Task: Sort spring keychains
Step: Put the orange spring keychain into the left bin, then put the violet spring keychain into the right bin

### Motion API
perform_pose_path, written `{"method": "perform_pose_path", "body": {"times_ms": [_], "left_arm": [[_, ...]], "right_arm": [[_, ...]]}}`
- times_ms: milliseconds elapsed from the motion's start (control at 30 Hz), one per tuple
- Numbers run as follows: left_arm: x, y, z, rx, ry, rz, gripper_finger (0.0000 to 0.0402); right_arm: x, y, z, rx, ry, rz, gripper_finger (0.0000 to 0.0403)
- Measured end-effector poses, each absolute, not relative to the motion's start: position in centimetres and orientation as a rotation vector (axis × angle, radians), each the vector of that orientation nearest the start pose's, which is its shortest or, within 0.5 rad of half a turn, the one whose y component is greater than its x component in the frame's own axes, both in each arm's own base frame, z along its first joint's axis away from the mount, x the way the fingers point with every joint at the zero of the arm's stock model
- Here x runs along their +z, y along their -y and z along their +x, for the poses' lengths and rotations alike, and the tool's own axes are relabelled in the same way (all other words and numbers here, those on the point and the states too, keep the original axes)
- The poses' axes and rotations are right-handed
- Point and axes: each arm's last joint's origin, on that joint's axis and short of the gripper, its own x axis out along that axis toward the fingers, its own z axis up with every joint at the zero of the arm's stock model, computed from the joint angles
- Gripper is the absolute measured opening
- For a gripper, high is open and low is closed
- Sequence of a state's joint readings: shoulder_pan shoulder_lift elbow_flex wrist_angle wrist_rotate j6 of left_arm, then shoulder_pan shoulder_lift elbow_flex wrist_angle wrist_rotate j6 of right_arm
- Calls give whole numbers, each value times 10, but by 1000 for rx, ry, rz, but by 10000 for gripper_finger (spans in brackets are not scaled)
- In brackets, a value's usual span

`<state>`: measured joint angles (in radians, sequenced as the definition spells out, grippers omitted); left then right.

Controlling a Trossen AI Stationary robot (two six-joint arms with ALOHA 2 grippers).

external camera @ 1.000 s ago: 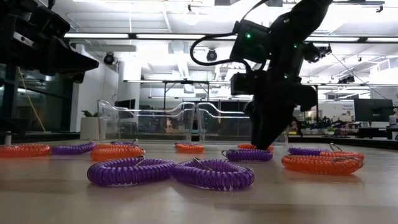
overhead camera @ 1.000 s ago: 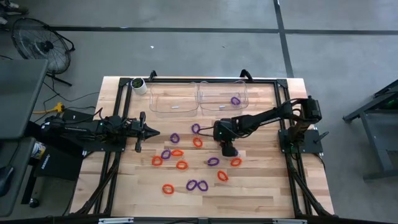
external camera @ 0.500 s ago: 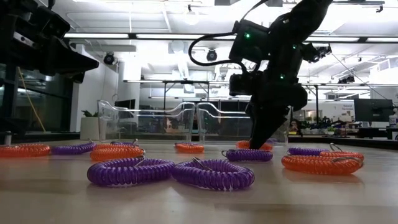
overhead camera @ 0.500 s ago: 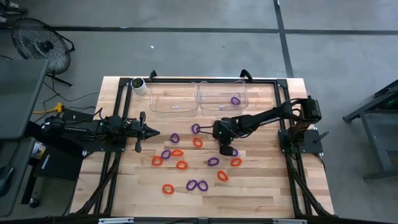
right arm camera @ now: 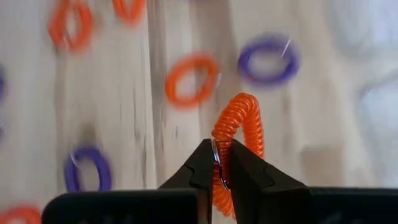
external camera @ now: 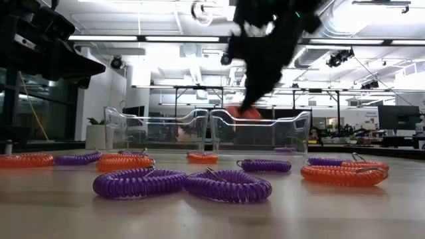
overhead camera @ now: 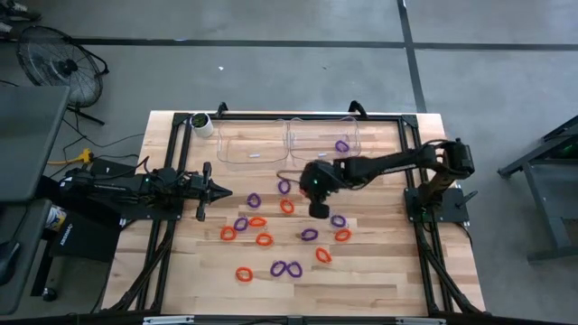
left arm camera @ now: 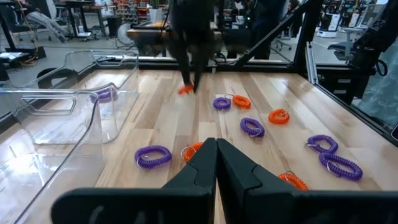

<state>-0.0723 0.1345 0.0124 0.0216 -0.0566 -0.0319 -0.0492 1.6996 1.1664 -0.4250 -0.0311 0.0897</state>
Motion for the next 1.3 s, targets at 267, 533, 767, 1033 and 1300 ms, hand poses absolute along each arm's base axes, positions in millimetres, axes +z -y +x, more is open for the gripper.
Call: {"method": "perform_pose_path", "body": {"times_ms": [267, 533, 767, 1033, 1300], "left_arm": [[159, 6, 105, -14, -101, -25, 3], [159, 6, 105, -14, -100, -25, 3], [159, 6, 105, -14, -100, -25, 3], [159, 6, 105, -14, -101, -25, 3], [159, 6, 105, -14, -100, -25, 3]], "right_arm": [[273, 51, 382, -94, -841, 57, 22], [274, 100, 420, -176, -823, 76, 21], [254, 135, 447, -223, -828, 147, 41], [253, 144, 453, -263, -809, 141, 65], [253, 146, 452, -271, -806, 168, 172]]}}
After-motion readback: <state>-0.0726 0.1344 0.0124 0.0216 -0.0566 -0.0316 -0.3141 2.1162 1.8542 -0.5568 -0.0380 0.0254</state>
